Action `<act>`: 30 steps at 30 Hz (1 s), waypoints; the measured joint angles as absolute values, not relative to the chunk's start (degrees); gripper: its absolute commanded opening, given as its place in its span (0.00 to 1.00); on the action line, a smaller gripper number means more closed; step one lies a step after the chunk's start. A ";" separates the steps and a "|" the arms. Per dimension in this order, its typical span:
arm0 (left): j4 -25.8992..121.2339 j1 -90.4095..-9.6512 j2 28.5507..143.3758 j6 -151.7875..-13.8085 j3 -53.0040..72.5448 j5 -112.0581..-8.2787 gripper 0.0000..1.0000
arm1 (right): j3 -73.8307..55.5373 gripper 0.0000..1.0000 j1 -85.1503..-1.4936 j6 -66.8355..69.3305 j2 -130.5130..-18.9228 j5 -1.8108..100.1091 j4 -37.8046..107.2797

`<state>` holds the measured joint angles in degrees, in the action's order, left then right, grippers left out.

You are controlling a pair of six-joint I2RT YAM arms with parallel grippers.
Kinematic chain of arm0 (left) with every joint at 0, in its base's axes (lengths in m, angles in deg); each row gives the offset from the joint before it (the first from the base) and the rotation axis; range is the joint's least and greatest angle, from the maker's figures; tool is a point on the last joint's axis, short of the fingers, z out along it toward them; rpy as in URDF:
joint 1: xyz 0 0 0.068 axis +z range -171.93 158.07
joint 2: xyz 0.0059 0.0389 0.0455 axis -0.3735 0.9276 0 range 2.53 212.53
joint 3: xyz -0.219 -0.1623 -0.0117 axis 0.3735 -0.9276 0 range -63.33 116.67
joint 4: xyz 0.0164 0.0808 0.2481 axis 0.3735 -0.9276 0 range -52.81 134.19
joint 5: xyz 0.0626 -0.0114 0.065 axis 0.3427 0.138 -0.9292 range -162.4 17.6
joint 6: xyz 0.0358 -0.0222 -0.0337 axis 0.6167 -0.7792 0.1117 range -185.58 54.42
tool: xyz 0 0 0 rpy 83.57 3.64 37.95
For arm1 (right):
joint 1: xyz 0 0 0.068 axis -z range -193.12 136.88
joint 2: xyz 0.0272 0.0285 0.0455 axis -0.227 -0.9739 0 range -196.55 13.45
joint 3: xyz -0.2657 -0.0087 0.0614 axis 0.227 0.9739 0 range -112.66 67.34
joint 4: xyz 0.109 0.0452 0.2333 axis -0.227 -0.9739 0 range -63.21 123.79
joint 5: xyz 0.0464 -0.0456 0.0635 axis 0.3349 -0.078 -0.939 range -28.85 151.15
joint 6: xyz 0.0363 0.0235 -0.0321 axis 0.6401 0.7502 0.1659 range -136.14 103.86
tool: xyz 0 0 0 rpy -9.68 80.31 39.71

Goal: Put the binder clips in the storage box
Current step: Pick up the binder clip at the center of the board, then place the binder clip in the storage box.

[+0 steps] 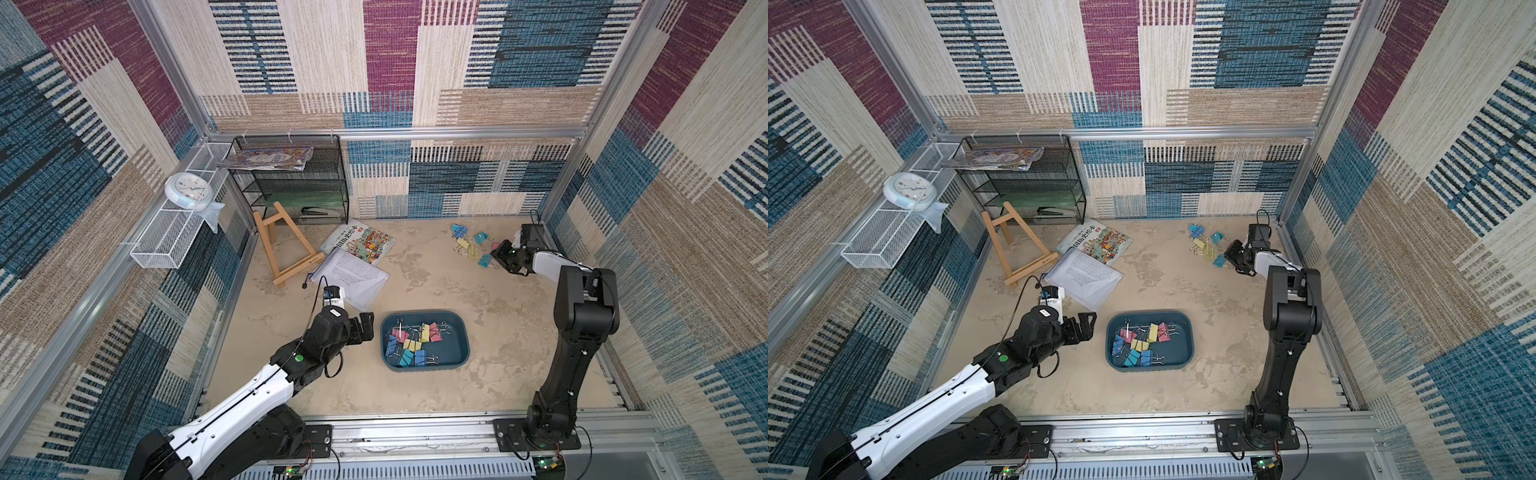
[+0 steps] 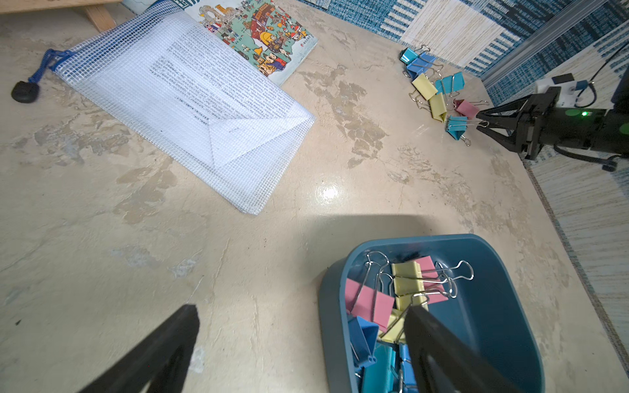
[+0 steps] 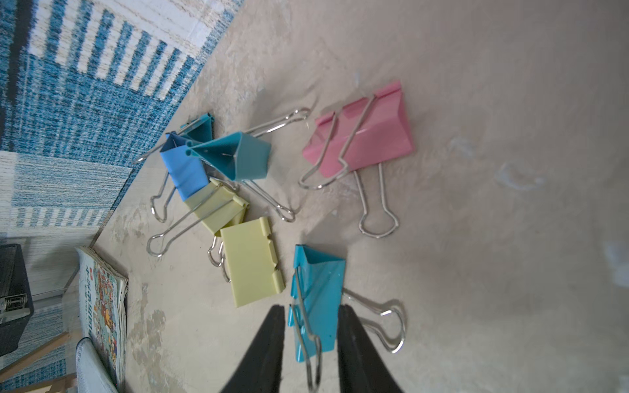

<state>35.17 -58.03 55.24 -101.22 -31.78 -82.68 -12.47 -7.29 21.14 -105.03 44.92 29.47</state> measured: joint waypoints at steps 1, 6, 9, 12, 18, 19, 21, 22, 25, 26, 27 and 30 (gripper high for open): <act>35.21 -58.03 55.46 -101.22 -31.78 -82.66 0.98 | -12.44 0.18 -7.14 21.31 -105.14 44.59 29.45; 35.58 -57.94 56.38 -101.26 -31.78 -82.64 0.98 | -11.18 0.04 -6.99 21.51 -104.13 43.89 30.52; 35.65 -57.94 56.73 -101.48 -31.78 -82.57 0.98 | -8.77 0.00 -6.99 20.99 -101.20 43.50 31.04; 35.96 -57.92 57.03 -101.46 -31.78 -82.44 0.98 | -4.29 0.00 -6.99 20.57 -96.18 42.45 31.46; 36.09 -57.88 57.69 -101.46 -31.78 -82.44 0.98 | 7.51 0.00 -9.61 19.65 -78.78 38.38 32.49; 36.09 -57.85 57.69 -101.46 -31.78 -82.46 0.98 | 8.67 0.00 -10.90 19.30 -75.85 38.10 32.20; 36.09 -57.81 57.62 -101.43 -31.78 -82.51 0.98 | 10.13 0.00 -14.33 18.41 -70.36 38.01 30.54; 36.07 -57.81 57.52 -101.43 -31.78 -82.62 0.98 | 10.61 0.00 -16.45 17.66 -67.83 38.19 29.62; 36.15 -57.81 57.03 -101.43 -31.85 -82.68 0.98 | 11.42 0.00 -23.32 15.59 -61.80 39.56 25.71; 36.15 -57.83 57.01 -101.43 -31.85 -82.68 0.98 | 11.77 0.00 -25.44 15.04 -60.20 39.89 24.33; 36.15 -57.81 56.97 -101.43 -31.85 -82.66 0.98 | 12.21 0.00 -27.47 14.63 -58.74 40.77 22.76; 36.20 -57.81 56.97 -101.46 -31.87 -82.64 0.98 | 14.26 0.00 -34.46 14.30 -55.13 43.63 18.06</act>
<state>36.20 -57.81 56.97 -101.46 -31.87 -82.64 14.26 -34.46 14.30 -55.13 43.63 18.06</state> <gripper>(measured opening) 0.983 0.069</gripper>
